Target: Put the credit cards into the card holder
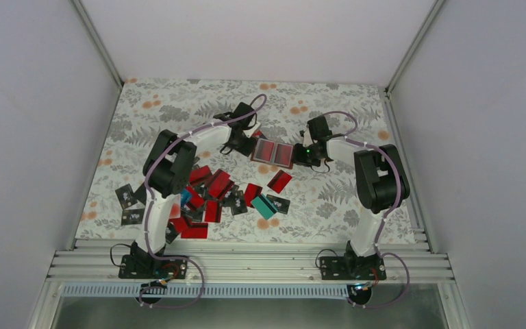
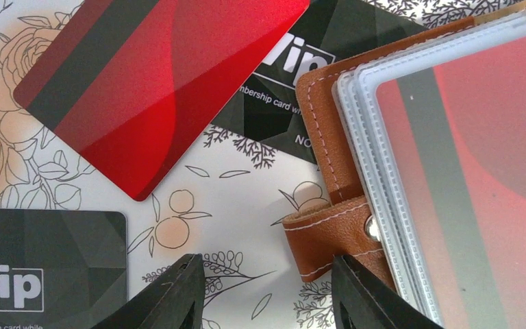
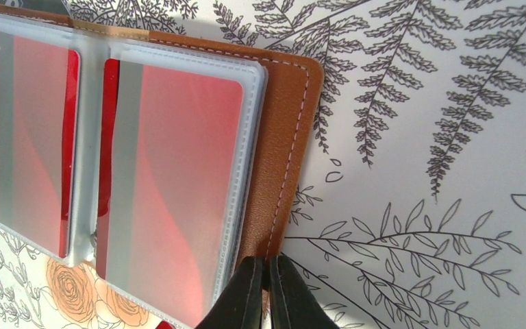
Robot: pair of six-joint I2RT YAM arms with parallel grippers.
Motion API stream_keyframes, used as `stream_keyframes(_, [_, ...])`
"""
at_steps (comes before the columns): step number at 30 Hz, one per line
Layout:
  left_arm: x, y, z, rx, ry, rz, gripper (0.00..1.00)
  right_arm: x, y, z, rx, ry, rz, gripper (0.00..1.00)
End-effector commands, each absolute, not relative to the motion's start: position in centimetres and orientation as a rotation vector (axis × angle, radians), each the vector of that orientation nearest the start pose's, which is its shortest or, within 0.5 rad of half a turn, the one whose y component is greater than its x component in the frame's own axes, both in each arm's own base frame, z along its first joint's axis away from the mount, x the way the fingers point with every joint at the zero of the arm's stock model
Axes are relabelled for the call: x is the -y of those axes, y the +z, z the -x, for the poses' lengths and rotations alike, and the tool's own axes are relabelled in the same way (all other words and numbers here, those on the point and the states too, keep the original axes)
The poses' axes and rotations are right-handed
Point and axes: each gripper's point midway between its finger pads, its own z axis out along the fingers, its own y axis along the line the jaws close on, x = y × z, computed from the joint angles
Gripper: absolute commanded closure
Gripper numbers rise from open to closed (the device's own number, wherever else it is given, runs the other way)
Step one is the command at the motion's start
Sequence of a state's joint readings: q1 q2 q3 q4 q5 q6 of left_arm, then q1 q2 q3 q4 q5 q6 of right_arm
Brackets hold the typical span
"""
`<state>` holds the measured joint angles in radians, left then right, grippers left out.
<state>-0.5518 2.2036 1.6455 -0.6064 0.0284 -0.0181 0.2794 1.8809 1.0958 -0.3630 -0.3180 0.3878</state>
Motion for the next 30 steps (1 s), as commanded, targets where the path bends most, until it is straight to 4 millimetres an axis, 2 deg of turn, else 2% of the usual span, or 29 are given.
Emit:
stream_keyframes(1, [28.3,1.6,-43.0,-2.632,-0.241,-0.827,0.48,-16.5,0.8,-37.3,-2.817,0.597,-0.031,0.93])
stream_keyframes(4, [29.3,1.7,-42.6,-2.616,-0.314,-0.873,0.41,-16.5,0.7,-37.3,-2.82,0.599,-0.034,0.93])
stream_keyframes(10, [30.6,2.5,-43.4,-2.56,-0.379,-0.872,0.41,-16.6,0.7,-37.3,-2.82,0.602,-0.03,0.93])
stream_keyframes(13, [31.0,2.5,-44.1,-2.534,-0.38,-0.874,0.47,-16.6,0.7,-37.3,-2.82,0.606,-0.029,0.93])
stream_keyframes(16, [30.8,1.6,-44.6,-2.544,-0.341,-0.881,0.6,-16.6,0.7,-37.2,-2.821,0.602,-0.028,0.93])
stream_keyframes(19, [30.3,0.8,-44.7,-2.557,-0.3,-0.882,0.72,-16.6,0.7,-37.2,-2.823,0.602,-0.028,0.93])
stream_keyframes(22, [29.4,0.6,-44.6,-2.569,-0.241,-0.867,0.79,-16.6,0.7,-37.2,-2.823,0.601,-0.026,0.93])
stream_keyframes(30, [26.5,1.0,-45.1,-2.609,-0.159,-0.708,0.82,-16.6,0.4,-37.2,-2.83,0.602,-0.027,0.93])
